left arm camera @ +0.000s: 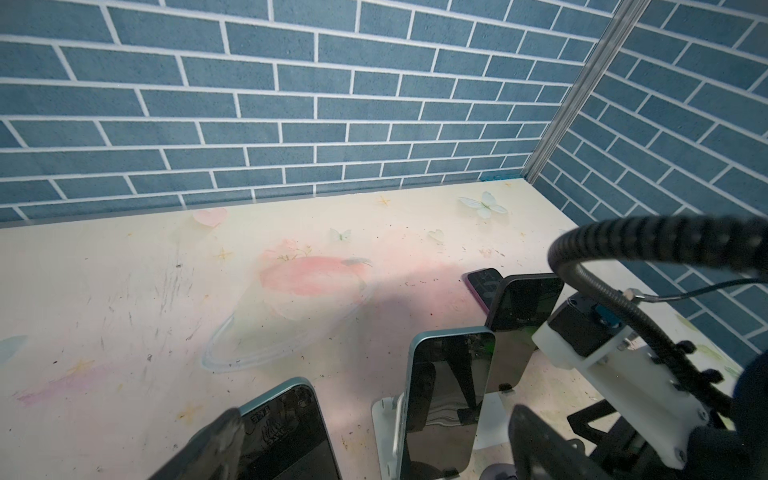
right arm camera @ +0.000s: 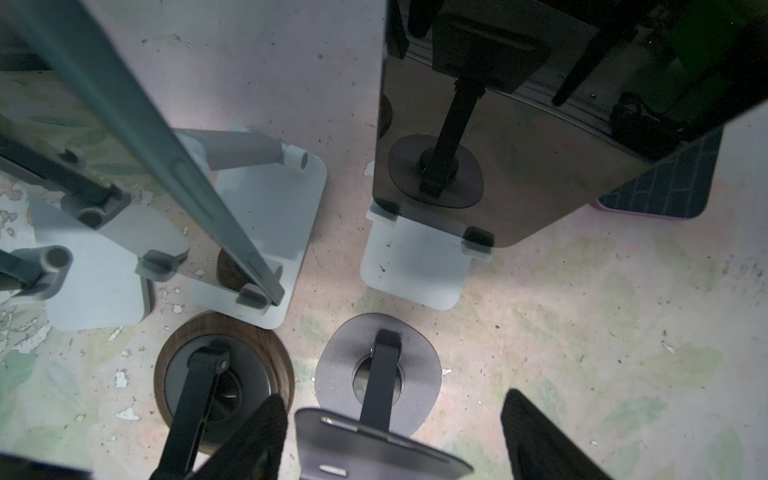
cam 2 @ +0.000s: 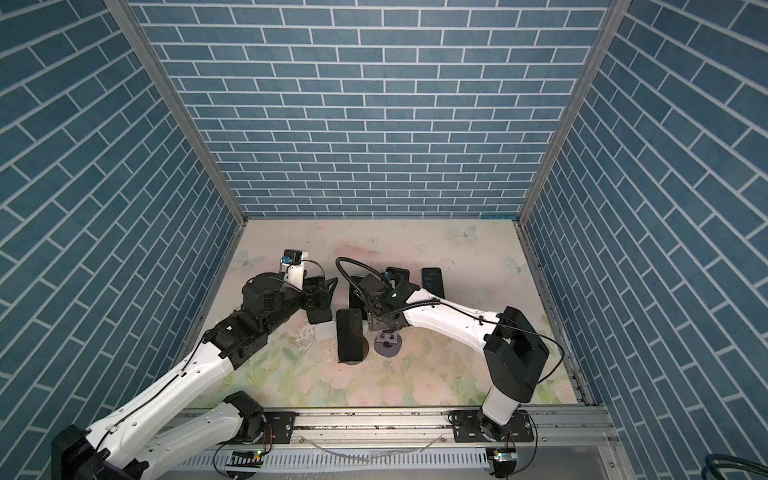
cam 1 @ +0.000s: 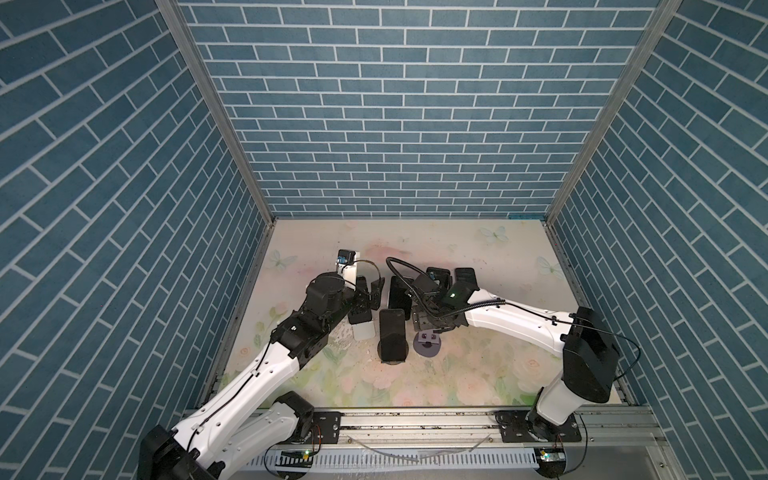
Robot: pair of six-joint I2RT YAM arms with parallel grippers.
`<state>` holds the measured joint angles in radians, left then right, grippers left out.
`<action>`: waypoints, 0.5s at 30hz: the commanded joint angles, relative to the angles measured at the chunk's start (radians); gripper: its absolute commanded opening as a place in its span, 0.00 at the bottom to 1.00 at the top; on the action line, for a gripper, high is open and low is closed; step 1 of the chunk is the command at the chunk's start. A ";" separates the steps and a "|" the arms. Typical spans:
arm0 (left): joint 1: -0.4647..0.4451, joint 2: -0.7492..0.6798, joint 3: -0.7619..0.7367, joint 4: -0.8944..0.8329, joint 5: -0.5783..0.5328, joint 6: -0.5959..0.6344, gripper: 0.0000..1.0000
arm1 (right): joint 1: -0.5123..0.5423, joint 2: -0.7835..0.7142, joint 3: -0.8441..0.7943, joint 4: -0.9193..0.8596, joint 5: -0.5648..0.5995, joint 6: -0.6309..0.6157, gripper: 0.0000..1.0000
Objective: Remove the phone from the phone stand
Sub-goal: 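Move the right gripper back toward the remaining phones on stands, then grasp the empty grey metal phone stand with the right gripper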
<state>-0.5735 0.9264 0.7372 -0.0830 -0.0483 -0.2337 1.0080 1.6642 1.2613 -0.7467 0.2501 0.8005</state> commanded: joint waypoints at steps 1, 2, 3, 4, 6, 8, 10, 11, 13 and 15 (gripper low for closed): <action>0.004 -0.005 -0.018 -0.004 -0.008 0.016 1.00 | 0.010 0.015 0.030 -0.033 0.018 0.054 0.82; 0.004 -0.004 -0.018 -0.002 -0.008 0.015 1.00 | 0.011 0.018 0.033 -0.036 0.018 0.055 0.82; 0.003 -0.004 -0.019 -0.001 -0.009 0.016 1.00 | 0.012 0.020 0.034 -0.040 0.019 0.057 0.82; 0.004 -0.003 -0.020 0.000 -0.008 0.016 0.99 | 0.012 0.022 0.035 -0.043 0.019 0.058 0.81; 0.004 -0.003 -0.022 0.004 -0.009 0.017 1.00 | 0.012 0.025 0.035 -0.049 0.020 0.062 0.81; 0.004 -0.001 -0.024 0.005 -0.008 0.017 1.00 | 0.013 0.028 0.036 -0.058 0.023 0.066 0.80; 0.003 -0.001 -0.025 0.007 -0.008 0.017 1.00 | 0.015 0.026 0.035 -0.067 0.026 0.068 0.78; 0.004 0.000 -0.025 0.006 -0.008 0.017 1.00 | 0.015 0.025 0.033 -0.071 0.028 0.071 0.77; 0.003 0.000 -0.024 0.005 -0.007 0.019 1.00 | 0.014 0.021 0.026 -0.076 0.031 0.075 0.75; 0.004 0.002 -0.022 0.002 -0.006 0.019 1.00 | 0.016 0.018 0.019 -0.082 0.034 0.078 0.73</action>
<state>-0.5735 0.9276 0.7246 -0.0853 -0.0486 -0.2276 1.0164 1.6794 1.2613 -0.7742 0.2562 0.8326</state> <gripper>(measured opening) 0.996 0.736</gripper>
